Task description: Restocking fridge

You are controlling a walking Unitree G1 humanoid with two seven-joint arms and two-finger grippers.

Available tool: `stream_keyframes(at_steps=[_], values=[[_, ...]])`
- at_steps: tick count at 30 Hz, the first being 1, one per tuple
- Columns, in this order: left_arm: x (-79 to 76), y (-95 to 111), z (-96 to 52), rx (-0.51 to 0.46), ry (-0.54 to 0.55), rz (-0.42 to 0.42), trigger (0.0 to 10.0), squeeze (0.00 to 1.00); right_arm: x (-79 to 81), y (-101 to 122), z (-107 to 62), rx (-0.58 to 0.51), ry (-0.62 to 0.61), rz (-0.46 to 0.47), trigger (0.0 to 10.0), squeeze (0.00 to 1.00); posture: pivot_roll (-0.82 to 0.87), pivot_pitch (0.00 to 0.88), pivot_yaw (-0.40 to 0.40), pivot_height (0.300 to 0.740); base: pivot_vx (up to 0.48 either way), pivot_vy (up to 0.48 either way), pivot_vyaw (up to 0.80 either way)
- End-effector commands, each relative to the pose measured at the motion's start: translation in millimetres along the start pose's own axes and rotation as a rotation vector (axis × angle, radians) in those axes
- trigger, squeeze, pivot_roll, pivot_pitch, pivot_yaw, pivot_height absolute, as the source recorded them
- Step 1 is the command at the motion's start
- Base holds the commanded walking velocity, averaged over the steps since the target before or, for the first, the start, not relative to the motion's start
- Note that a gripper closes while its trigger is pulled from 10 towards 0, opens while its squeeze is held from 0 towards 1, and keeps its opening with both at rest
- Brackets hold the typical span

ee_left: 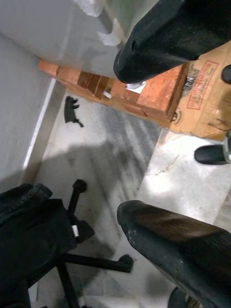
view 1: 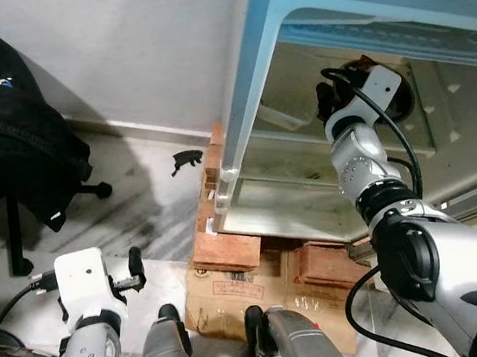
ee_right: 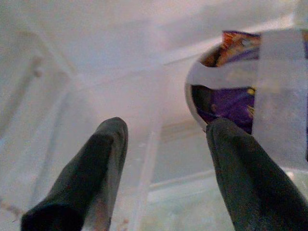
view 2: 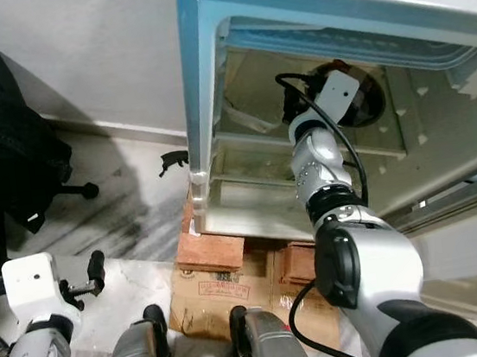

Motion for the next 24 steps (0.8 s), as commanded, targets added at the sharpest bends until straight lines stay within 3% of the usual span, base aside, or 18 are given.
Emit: stream_keyframes(at_steps=[1, 8, 9, 11, 14, 20, 24], values=[[1.7, -7.2, 0.9, 0.024, 0.001, 0.009, 10.0, 0.0, -11.3, -0.6, -1.4, 0.001, 0.005, -0.024, 10.0, 1.0, 0.13, 0.227, -0.122, 0.74, 0.0, 0.0, 0.0], [-8.3, -3.8, 19.6, -0.014, -0.058, 0.008, 10.0, 0.0, -32.8, -1.0, -11.0, -0.022, 0.093, -0.135, 10.0, 1.0, 0.08, 0.163, -0.1, 0.74, 0.0, 0.0, 0.0], [-10.2, -8.9, 25.7, 0.004, -0.058, 0.052, 10.0, 0.0, -42.4, -6.8, -20.7, -0.026, 0.111, -0.171, 10.0, 1.0, 0.07, 0.141, -0.092, 0.74, 0.0, 0.0, 0.0], [-10.5, -11.7, 29.6, 0.012, -0.05, 0.08, 10.0, 0.0, -46.3, -9.8, -26.3, -0.029, 0.122, -0.195, 10.0, 1.0, 0.06, 0.136, -0.09, 0.74, 0.0, 0.0, 0.0], [-15.7, -14.4, 35.8, 0.009, -0.079, 0.073, 10.0, 0.0, -58.9, -23.9, -55.5, -0.02, 0.145, -0.238, 10.0, 1.0, 0.04, 0.099, -0.077, 0.74, 0.0, 0.0, 0.0], [-23.4, -15.6, 42.5, -0.025, -0.133, 0.094, 10.0, 0.0, -56.5, -53.2, -116.9, 0.036, 0.258, -0.312, 10.0, 1.0, 0.02, 0.044, -0.055, 0.74, 0.0, 0.0, 0.0], [-24.9, -15.7, 45.8, -0.038, -0.145, 0.116, 10.0, 0.0, -61.6, -56.0, -130.9, 0.038, 0.232, -0.321, 10.0, 1.0, 0.02, 0.014, -0.055, 0.74, 0.0, 0.0, 0.0]])
Point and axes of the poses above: a point about 5 cm out from each wrist's last joint towards the gripper, its own z axis pointing out of the wrist towards the gripper, its own y axis along the axis of the wrist's last joint, x = y × z, the point moved 2 cm from there along z, pointing out of the wrist towards the gripper, and after that the axes turned 3 degrees about -z, right-handed, at the moved point
